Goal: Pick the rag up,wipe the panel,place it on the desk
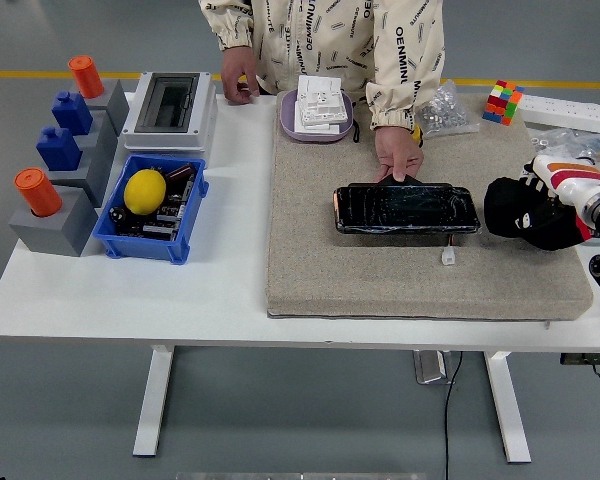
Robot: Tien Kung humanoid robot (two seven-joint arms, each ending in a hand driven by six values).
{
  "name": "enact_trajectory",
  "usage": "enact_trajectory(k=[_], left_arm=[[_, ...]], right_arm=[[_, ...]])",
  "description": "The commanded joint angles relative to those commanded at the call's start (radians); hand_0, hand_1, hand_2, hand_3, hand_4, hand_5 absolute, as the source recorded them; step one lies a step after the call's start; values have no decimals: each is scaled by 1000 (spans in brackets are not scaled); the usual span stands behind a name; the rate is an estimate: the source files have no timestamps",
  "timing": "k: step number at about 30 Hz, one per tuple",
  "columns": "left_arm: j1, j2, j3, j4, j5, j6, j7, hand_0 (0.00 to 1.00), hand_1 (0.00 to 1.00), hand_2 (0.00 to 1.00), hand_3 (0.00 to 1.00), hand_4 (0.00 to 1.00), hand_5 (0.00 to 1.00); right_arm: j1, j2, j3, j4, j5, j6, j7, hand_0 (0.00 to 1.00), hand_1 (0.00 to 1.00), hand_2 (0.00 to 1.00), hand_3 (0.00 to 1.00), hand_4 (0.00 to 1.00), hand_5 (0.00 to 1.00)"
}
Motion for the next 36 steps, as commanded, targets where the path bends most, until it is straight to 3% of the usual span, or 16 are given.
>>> enact_trajectory(k=[2, 3, 8, 9, 14, 15, 20, 21, 26, 27, 36], left_arm=[[-2, 0, 1, 0, 0, -1, -1, 725, 716, 767, 626, 694, 581], [-3, 0, 0, 0, 1, -1, -2, 724, 716, 767, 627, 694, 582], [-5, -1, -2, 0, 2, -3, -3, 724, 716, 767, 627, 694, 582], [-4, -1, -2, 0, 2, -2, -3, 724, 716, 767, 627, 694, 582], [-3, 0, -7, 0, 5, -1, -2, 724, 716, 767, 627, 694, 582], [-3, 0, -7, 0, 5, -1, -2, 725, 716, 767, 627, 694, 581], [-4, 0, -8, 0, 6, -2, -3, 725, 716, 767, 627, 694, 581], [-4, 0, -8, 0, 5, -2, -3, 723, 716, 767, 627, 694, 581], [-3, -1, -10, 0, 5, -2, -3, 723, 716, 767, 627, 694, 581], [-3, -1, -10, 0, 5, -2, -3, 724, 716, 767, 627, 694, 582], [-2, -1, -15, 0, 9, -2, -3, 724, 716, 767, 627, 694, 583]], right_arm=[[2, 0, 3, 0, 2, 8, 3, 311, 421, 468, 459, 965, 121], [2, 0, 5, 0, 2, 12, 4, 406, 462, 513, 491, 998, 258], [3, -2, 14, 0, 4, 35, 5, 406, 462, 513, 491, 998, 258], [2, -2, 15, -1, 4, 44, 3, 456, 502, 576, 536, 998, 407], [-1, -2, 18, -3, 5, 65, 3, 456, 502, 576, 536, 998, 407], [-1, -2, 19, -3, 6, 68, 3, 517, 552, 651, 627, 998, 432], [0, -3, 24, -3, 7, 82, 4, 517, 552, 651, 627, 998, 432], [0, -4, 26, -3, 7, 84, 4, 582, 597, 698, 716, 998, 452], [1, -8, 35, -2, 3, 95, 1, 582, 597, 698, 716, 998, 452], [1, -8, 36, -2, 3, 96, 0, 695, 680, 784, 777, 998, 469], [4, -15, 50, 6, -4, 117, -2, 735, 711, 831, 816, 998, 490]])
